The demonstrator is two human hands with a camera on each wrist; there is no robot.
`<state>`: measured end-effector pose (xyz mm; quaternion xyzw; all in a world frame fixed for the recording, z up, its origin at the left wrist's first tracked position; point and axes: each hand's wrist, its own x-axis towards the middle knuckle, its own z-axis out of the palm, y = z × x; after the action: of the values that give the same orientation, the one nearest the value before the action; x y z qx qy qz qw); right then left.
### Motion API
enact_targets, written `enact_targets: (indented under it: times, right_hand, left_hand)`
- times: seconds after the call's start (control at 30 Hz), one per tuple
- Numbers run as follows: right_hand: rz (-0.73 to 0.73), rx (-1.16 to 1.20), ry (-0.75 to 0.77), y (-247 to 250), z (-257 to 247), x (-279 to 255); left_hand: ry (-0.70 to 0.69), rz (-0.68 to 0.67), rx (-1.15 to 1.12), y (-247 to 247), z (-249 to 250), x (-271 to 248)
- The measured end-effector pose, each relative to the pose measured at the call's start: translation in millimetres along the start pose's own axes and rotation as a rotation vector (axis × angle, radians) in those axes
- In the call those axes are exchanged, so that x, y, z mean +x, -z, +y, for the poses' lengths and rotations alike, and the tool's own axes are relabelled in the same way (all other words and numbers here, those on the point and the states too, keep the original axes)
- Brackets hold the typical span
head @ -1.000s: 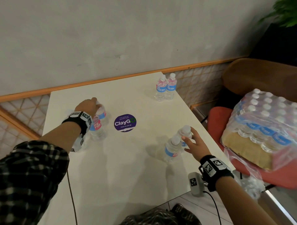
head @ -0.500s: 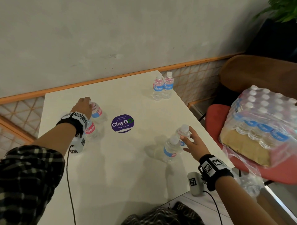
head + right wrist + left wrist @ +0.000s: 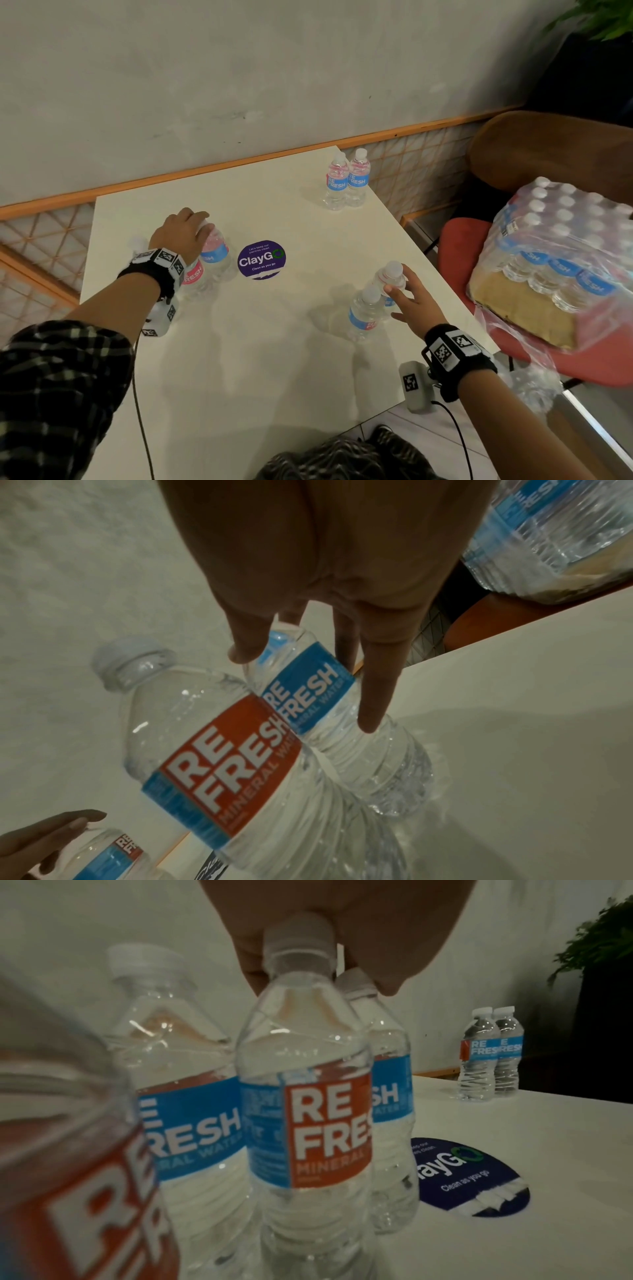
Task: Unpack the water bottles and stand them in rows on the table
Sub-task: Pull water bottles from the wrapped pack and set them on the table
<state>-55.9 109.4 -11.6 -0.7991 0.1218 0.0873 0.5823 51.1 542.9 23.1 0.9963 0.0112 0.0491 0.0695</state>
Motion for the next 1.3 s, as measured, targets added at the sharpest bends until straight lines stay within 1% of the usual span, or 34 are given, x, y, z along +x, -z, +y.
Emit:
enact_targets:
  times: [0.1, 0.17, 0.2, 0.27, 0.37, 0.43, 0.5, 0.63, 0.7, 0.77, 0.93, 1.1, 1.23, 1.3]
  right_hand:
    - [0.006, 0.012, -0.004, -0.4, 1.5, 1.1]
    - [0.008, 0.004, -0.040, -2.8, 2.1, 2.0]
    - [-0.001, 0.006, -0.082, -4.4, 1.9, 2.1]
    - [-0.044, 0.044, -0.211, -8.1, 1.8, 0.6]
    - [-0.149, 0.189, -0.390, -12.1, 4.2, -6.6]
    - [-0.200, 0.316, -0.445, -13.6, 6.8, -9.5]
    - [-0.209, 0.405, -0.483, -14.2, 10.3, -7.8]
    - [-0.200, 0.468, -0.511, -15.5, 14.0, -2.7]
    - [-0.217, 0.465, -0.507, -16.3, 15.8, -0.2]
    - [-0.234, 0.461, -0.505, -18.3, 16.3, 1.5]
    - [-0.256, 0.444, -0.494, -27.2, 12.3, 3.0]
    - [-0.278, 0.421, -0.481, -41.0, 3.9, 1.5]
    - [-0.306, 0.416, -0.477, -51.7, -1.0, 0.8]
    - [-0.318, 0.419, -0.467, -54.8, -2.8, 0.3]
  left_hand:
    - [0.066, -0.031, 0.046, 2.2, 2.0, -8.8]
    - [0.091, -0.061, 0.105, 3.1, 3.3, -13.1]
    - [0.094, -0.070, 0.110, 2.5, 3.5, -13.7]
    - [0.105, -0.069, 0.078, 1.1, 4.1, -12.1]
    - [0.121, -0.056, 0.032, 0.5, 7.6, -7.2]
    - [0.119, -0.055, 0.022, 0.7, 11.7, -3.7]
    - [0.107, -0.052, 0.018, 1.6, 14.7, 0.4]
    - [0.101, -0.021, -0.005, 3.3, 11.3, 7.6]
    - [0.111, -0.013, 0.025, 3.4, 7.5, 8.5]
    - [0.140, -0.008, 0.060, 3.9, 5.4, 7.7]
    - [0.213, -0.013, 0.047, 4.7, -0.9, 7.1]
    - [0.224, -0.032, -0.006, 3.9, -1.9, 7.6]
    - [0.300, -0.068, -0.113, 3.1, 3.1, 9.3]
    - [0.314, -0.010, -0.116, 6.9, 10.5, 7.4]
